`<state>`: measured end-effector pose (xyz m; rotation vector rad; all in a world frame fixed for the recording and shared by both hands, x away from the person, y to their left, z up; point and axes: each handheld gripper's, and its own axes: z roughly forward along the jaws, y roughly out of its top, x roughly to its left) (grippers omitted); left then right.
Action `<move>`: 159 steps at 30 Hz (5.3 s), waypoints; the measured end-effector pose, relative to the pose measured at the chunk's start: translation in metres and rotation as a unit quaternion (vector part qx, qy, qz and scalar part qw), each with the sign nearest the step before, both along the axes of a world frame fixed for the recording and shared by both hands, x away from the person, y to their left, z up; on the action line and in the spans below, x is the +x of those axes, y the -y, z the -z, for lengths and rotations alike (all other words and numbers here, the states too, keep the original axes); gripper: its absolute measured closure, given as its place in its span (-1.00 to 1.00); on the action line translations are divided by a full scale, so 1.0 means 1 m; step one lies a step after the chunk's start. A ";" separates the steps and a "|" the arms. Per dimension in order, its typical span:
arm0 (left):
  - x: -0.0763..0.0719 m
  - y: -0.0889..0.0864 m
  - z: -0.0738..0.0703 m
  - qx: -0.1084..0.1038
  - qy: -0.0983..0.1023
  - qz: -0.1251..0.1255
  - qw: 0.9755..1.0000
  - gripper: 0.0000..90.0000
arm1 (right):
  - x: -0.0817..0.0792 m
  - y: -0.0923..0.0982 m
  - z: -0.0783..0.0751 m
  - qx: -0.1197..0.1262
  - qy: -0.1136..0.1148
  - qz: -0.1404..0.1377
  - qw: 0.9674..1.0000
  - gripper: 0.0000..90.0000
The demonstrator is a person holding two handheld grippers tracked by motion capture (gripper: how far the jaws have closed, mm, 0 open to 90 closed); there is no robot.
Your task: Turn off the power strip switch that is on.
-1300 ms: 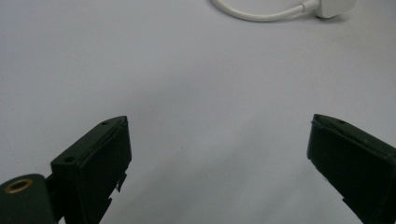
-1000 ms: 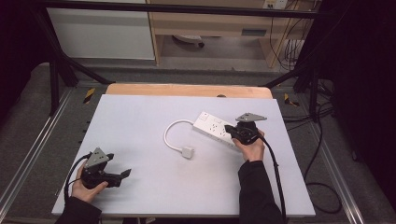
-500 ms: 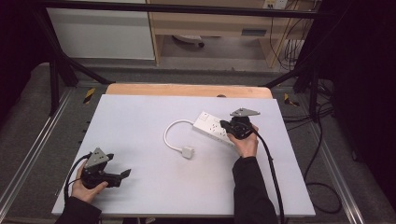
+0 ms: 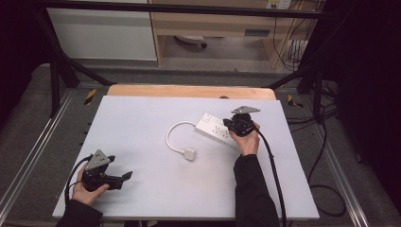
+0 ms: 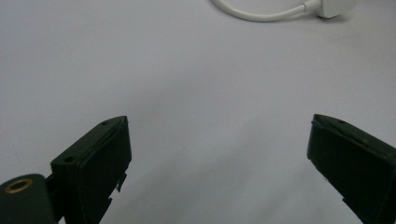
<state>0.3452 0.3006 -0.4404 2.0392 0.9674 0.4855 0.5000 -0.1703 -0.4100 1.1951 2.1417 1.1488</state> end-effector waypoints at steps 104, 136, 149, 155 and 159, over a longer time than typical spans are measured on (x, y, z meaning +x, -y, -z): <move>0.000 0.002 0.000 0.007 0.002 -0.001 1.000 -0.86 | 0.013 -0.005 0.005 -0.009 -0.008 -0.008 1.000 0.88; 0.000 0.001 0.000 0.010 0.002 -0.002 1.000 -0.87 | -0.047 0.014 -0.021 0.003 -0.013 -0.018 1.000 -0.97; 0.001 0.003 0.001 0.014 -0.002 0.001 1.000 -0.89 | -0.078 0.029 -0.005 -0.002 -0.026 -0.044 0.999 -0.99; 0.000 0.003 0.000 0.013 -0.001 0.001 1.000 -0.90 | -0.092 0.034 -0.003 -0.002 -0.029 -0.058 0.998 -0.99; 0.000 0.003 0.000 0.012 -0.002 0.002 1.000 -0.92 | -0.100 0.039 -0.002 0.002 -0.030 -0.061 0.998 -0.99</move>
